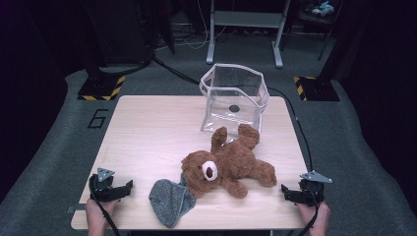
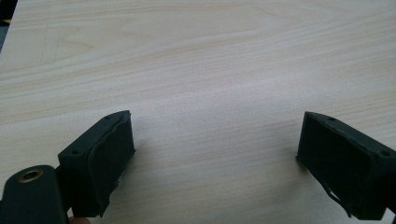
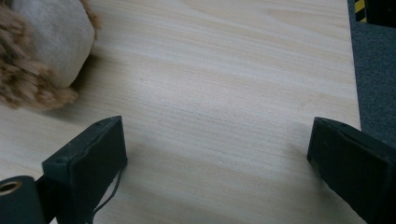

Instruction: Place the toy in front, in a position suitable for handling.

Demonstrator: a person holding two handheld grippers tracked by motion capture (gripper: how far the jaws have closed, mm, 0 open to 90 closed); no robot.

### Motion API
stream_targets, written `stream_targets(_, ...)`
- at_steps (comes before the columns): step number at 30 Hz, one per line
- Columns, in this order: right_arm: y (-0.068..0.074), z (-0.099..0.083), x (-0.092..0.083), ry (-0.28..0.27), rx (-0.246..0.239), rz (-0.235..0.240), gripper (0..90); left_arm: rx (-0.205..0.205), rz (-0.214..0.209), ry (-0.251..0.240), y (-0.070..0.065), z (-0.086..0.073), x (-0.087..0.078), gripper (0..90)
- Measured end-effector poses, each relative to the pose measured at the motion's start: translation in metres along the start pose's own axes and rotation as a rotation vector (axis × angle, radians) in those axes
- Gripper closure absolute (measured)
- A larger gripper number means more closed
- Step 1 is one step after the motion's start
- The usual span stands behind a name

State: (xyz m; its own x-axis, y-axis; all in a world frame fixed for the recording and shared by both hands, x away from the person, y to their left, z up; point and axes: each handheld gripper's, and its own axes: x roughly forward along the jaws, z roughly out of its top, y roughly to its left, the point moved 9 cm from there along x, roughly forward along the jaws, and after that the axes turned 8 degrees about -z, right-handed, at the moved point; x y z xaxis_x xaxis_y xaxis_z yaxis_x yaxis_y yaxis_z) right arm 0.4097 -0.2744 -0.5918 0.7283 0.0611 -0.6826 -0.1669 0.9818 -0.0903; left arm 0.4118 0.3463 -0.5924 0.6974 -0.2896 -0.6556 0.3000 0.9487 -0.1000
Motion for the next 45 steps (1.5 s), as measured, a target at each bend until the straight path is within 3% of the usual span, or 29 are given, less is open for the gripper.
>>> stream_targets(20,0.0,0.0,0.0,0.003,-0.002,-0.001,3.9,0.01,0.002,0.01,0.0,-0.001,-0.001,10.5)
stream_targets(22,0.0,0.0,0.0,0.003,-0.001,-0.001,3.9,0.021,-0.008,0.015,-0.001,-0.001,-0.001,10.5)
stream_targets(23,0.0,0.0,0.0,0.005,0.001,-0.001,3.9,0.003,-0.008,0.011,-0.001,0.0,-0.001,10.4)
stream_targets(24,0.0,0.0,0.0,0.004,0.0,-0.001,3.9,0.002,-0.03,0.02,-0.002,-0.001,-0.002,10.4)
stream_targets(27,0.0,0.0,0.0,0.004,-0.001,0.0,3.9,-0.004,-0.034,0.0,-0.002,0.003,-0.009,10.4)
stream_targets(28,0.0,0.0,0.0,0.004,-0.001,-0.001,3.9,-0.016,-0.067,-0.021,-0.008,0.009,-0.016,10.4)
stream_targets(33,0.0,0.0,0.0,0.004,0.001,-0.001,3.9,0.008,-0.132,-0.021,-0.03,0.018,-0.028,10.3)
stream_targets(34,0.0,0.0,0.0,0.003,-0.001,-0.002,3.9,0.028,-0.168,-0.018,-0.044,0.022,-0.034,10.3)
stream_targets(37,0.0,0.0,0.0,0.003,0.001,-0.003,3.9,0.066,-0.218,-0.015,-0.068,0.025,-0.039,10.3)
stream_targets(38,0.0,0.0,0.0,0.003,0.001,-0.004,3.9,0.066,-0.218,-0.015,-0.068,0.025,-0.039,10.4)
stream_targets(39,0.0,0.0,0.0,0.003,0.002,-0.004,3.9,0.089,-0.246,-0.013,-0.084,0.026,-0.04,10.4)
stream_targets(41,0.0,0.0,0.0,0.003,0.002,-0.004,3.9,0.111,-0.283,-0.008,-0.098,0.027,-0.042,10.3)
stream_targets(43,-0.001,0.0,0.0,0.002,0.003,-0.005,3.9,0.117,-0.31,-0.018,-0.11,0.027,-0.041,10.4)
stream_targets(45,-0.001,0.0,0.0,0.002,0.003,-0.005,3.9,0.124,-0.346,0.007,-0.122,0.024,-0.038,10.3)
